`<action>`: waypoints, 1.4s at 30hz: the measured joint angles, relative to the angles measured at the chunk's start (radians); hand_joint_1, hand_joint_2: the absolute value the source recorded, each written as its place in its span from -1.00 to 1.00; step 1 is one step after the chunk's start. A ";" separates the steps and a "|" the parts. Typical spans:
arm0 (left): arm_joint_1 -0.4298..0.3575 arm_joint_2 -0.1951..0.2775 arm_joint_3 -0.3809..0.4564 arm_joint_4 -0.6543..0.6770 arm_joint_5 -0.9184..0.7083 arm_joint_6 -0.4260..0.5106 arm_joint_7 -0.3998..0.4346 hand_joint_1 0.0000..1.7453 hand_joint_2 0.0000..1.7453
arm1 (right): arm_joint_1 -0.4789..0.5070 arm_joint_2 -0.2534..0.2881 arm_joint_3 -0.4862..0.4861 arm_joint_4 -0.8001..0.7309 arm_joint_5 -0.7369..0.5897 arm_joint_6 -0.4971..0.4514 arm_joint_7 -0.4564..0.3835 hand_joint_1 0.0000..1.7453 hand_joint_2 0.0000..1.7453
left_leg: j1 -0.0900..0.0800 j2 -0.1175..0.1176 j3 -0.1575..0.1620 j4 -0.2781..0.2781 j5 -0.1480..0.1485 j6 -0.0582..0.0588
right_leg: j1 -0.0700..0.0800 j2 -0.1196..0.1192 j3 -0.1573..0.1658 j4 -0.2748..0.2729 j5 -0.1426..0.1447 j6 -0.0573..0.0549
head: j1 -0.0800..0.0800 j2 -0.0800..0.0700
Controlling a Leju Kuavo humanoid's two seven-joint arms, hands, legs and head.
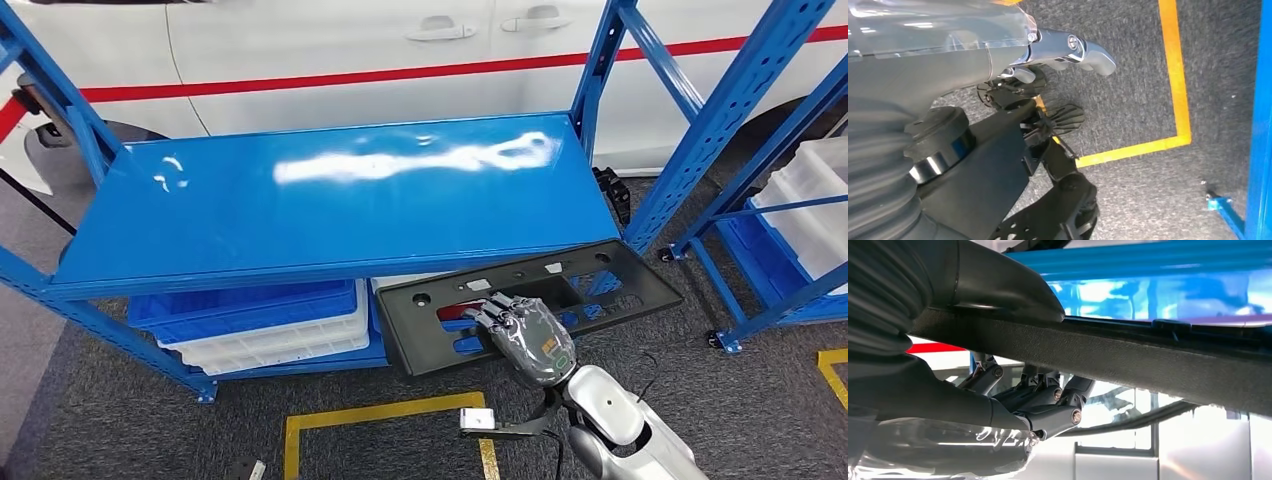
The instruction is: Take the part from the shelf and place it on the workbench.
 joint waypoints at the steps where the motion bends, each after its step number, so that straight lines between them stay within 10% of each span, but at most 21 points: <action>1: -0.001 0.000 0.000 0.000 0.000 0.000 0.000 -1.00 1.00 | 0.005 0.000 -0.004 -0.003 0.000 -0.003 0.001 1.00 1.00 | -0.003 0.000 0.002 -0.013 0.005 0.003 | -0.002 -0.001 0.000 -0.005 0.010 0.006 | 0.000 0.000; 3: 0.000 -0.002 0.000 0.000 0.000 0.000 0.000 -1.00 1.00 | 0.016 0.000 -0.010 -0.009 0.000 -0.007 0.003 1.00 1.00 | 0.001 0.004 -0.005 -0.031 0.035 0.011 | -0.004 0.000 -0.006 -0.005 0.009 0.017 | 0.000 0.000; 8: 0.001 -0.004 0.000 0.000 0.001 0.002 -0.002 -1.00 1.00 | 0.027 -0.001 -0.017 -0.014 -0.001 -0.009 0.005 1.00 1.00 | 0.007 0.011 -0.071 -0.042 0.102 0.019 | -0.009 0.007 -0.070 0.232 -0.177 0.034 | 0.000 0.000; 10: 0.002 -0.004 0.000 0.000 0.000 0.002 -0.003 -1.00 1.00 | 0.027 0.000 -0.019 -0.013 -0.001 -0.009 0.007 1.00 1.00 | 0.010 0.013 -0.107 -0.027 0.119 0.013 | -0.016 0.006 -0.044 0.260 -0.150 0.044 | 0.000 0.000; 12: 0.002 -0.005 0.000 0.000 -0.001 0.003 -0.004 -1.00 1.00 | 0.026 0.000 -0.021 -0.013 0.000 -0.010 0.007 1.00 1.00 | 0.015 0.013 -0.143 -0.002 0.130 0.002 | -0.026 0.006 0.044 0.161 -0.114 0.056 | 0.000 0.000; 15: 0.001 -0.004 0.000 0.000 -0.002 0.003 -0.006 -1.00 1.00 | 0.024 0.000 -0.026 -0.011 -0.002 -0.012 0.007 1.00 1.00 | 0.015 0.011 -0.181 0.035 0.140 -0.017 | -0.023 0.012 0.132 0.025 -0.142 0.042 | -0.001 0.000; 18: 0.006 -0.004 0.000 0.000 -0.003 0.003 -0.007 -1.00 1.00 | 0.026 0.001 -0.028 -0.006 -0.003 -0.014 0.007 1.00 1.00 | 0.020 0.008 -0.195 0.041 0.148 -0.036 | -0.018 0.011 0.116 0.019 -0.126 0.008 | -0.002 0.000; 23: 0.009 -0.004 0.000 0.000 -0.003 0.000 -0.006 -1.00 1.00 | 0.033 0.003 -0.032 -0.004 -0.003 -0.021 0.009 1.00 1.00 | 0.025 0.007 -0.253 0.275 -0.051 -0.053 | -0.014 0.005 0.046 0.017 -0.067 -0.013 | -0.002 0.000; 25: 0.009 -0.004 0.000 0.000 -0.003 -0.001 -0.005 -1.00 1.00 | 0.037 0.003 -0.033 -0.003 -0.003 -0.022 0.009 1.00 1.00 | 0.023 0.007 -0.224 0.310 -0.039 -0.047 | -0.009 0.005 0.017 0.017 -0.045 -0.013 | -0.002 0.000; 29: 0.004 0.000 0.000 -0.001 -0.002 -0.001 -0.006 -1.00 1.00 | 0.041 0.007 -0.034 -0.003 -0.005 -0.022 0.009 1.00 1.00 | 0.008 0.006 -0.027 0.067 0.005 -0.011 | -0.002 0.005 -0.012 0.014 -0.006 -0.005 | -0.002 0.000; 31: 0.003 0.002 0.001 -0.001 0.000 -0.002 -0.008 -1.00 1.00 | 0.044 0.012 -0.034 -0.003 -0.009 -0.021 0.007 1.00 1.00 | 0.000 0.006 0.010 -0.005 -0.008 -0.001 | -0.007 0.002 -0.012 0.004 0.014 0.008 | -0.002 0.000; 34: 0.006 -0.001 0.002 -0.001 0.004 -0.002 -0.013 -1.00 1.00 | 0.048 0.018 -0.034 0.003 -0.013 -0.020 -0.002 1.00 1.00 | 0.001 0.010 -0.003 -0.029 0.034 0.008 | -0.010 0.003 -0.017 0.002 0.011 0.024 | -0.002 0.000; 38: 0.008 -0.004 0.007 -0.001 0.000 -0.003 -0.020 -1.00 1.00 | 0.045 0.036 -0.033 0.031 -0.013 -0.020 -0.005 1.00 1.00 | 0.004 0.013 -0.056 -0.039 0.092 0.017 | -0.011 0.006 -0.063 0.195 -0.168 0.035 | -0.002 0.000; 40: 0.010 -0.006 0.008 -0.001 -0.004 -0.005 -0.018 -1.00 1.00 | 0.045 0.046 -0.033 0.044 -0.017 -0.018 0.000 1.00 1.00 | 0.005 0.014 -0.095 -0.030 0.114 0.013 | -0.015 0.006 -0.055 0.264 -0.165 0.042 | -0.002 0.000; 42: 0.011 -0.007 0.008 -0.001 -0.010 -0.008 -0.013 -1.00 1.00 | 0.045 0.055 -0.033 0.053 -0.025 -0.012 0.004 1.00 1.00 | 0.009 0.014 -0.135 -0.011 0.130 0.005 | -0.022 0.005 0.014 0.208 -0.114 0.050 | -0.002 0.000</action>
